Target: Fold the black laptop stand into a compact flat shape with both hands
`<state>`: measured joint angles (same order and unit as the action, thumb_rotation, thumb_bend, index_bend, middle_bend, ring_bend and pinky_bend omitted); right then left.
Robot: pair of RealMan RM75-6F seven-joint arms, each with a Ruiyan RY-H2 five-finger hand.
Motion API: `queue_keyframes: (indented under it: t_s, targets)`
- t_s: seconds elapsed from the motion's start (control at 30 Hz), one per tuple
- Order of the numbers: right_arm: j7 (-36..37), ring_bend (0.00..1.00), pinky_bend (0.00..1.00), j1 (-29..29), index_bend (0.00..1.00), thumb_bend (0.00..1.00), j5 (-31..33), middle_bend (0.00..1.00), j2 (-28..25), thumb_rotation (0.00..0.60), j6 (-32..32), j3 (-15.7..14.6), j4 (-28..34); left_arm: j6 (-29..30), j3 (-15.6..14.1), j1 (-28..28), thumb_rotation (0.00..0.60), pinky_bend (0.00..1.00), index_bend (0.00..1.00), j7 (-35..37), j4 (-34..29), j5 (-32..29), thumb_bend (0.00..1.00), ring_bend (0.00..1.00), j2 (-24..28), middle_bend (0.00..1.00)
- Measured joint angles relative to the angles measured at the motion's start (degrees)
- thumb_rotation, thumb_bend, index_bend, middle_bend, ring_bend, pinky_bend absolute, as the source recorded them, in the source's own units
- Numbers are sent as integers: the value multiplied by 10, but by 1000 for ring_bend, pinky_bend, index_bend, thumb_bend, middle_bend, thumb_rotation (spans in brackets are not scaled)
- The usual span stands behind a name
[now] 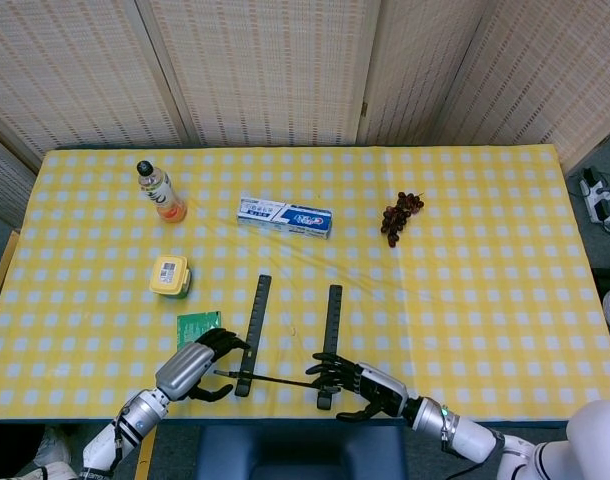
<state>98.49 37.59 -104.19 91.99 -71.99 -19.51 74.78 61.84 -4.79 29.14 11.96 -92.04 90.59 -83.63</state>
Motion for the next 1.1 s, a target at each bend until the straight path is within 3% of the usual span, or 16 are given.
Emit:
queue_keyframes:
  t_s: [0.27,0.47,0.87,1.1]
  targets:
    - [-200,92,1,-12,35,262,1,93,-7,600,-8,23,17,4,2,-1,600,115,229,2,-2,3,371,144,2,251]
    - [-321,14,0,-19,0,262,13,18,-4,600,-5,55,45,17,6,-4,600,72,217,-1,-4,5,371,92,9,197]
    - [-431,0,0,-24,0,261,69,0,32,600,25,124,62,83,33,-27,600,14,160,-76,-20,0,373,39,39,143]
    - [-462,0,0,-26,0,262,114,0,41,600,43,159,64,109,39,-43,600,14,160,-73,-21,5,374,39,44,144]
